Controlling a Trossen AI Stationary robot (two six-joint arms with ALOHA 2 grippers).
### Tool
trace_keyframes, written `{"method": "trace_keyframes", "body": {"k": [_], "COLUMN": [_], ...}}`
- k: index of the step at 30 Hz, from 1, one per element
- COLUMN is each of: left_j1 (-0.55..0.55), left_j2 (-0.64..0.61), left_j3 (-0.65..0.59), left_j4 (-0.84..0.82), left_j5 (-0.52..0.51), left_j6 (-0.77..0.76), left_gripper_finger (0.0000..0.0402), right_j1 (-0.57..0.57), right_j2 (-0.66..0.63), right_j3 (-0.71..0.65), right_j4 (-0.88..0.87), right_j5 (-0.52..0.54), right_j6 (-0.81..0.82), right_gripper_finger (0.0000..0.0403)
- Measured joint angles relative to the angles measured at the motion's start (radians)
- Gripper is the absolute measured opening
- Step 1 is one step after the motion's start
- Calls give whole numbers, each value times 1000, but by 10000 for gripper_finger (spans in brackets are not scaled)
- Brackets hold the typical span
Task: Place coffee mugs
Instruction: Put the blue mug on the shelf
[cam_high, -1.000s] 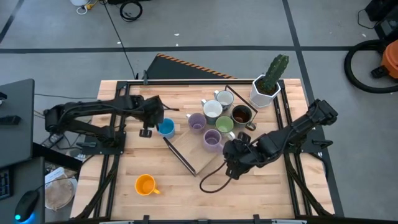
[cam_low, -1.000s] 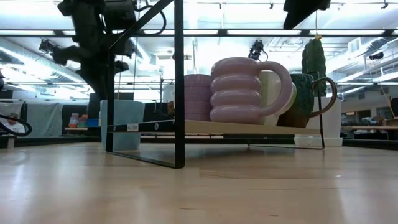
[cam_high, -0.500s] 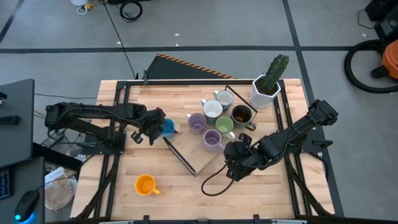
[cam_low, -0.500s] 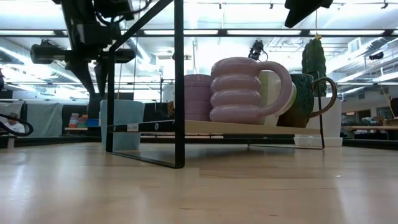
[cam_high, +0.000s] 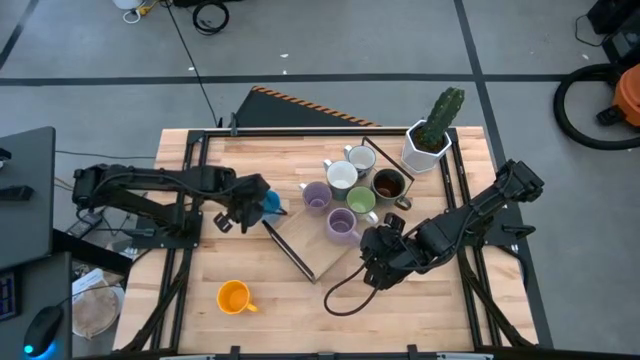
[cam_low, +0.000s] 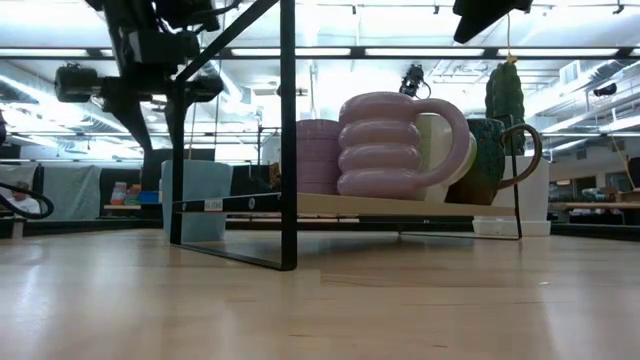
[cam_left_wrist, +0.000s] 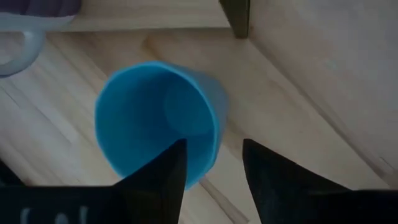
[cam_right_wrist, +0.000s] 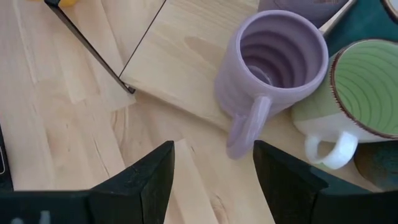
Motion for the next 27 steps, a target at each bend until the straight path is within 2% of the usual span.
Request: {"method": "trace_keyframes", "body": {"k": [14, 27], "left_j1": [70, 69], "left_j2": [140, 141], "left_j3": [-1, -1], "left_j4": [44, 45], "left_j5": [17, 31], "left_j6": [6, 7], "left_gripper_finger": [139, 32], "right_j1": [13, 21], "right_j2": [0, 0], "right_j3": [-16, -36], "right_j4": [5, 8], "right_j5": [30, 33], "right_j6": [-9, 7], "right_gripper_finger": [224, 224]}}
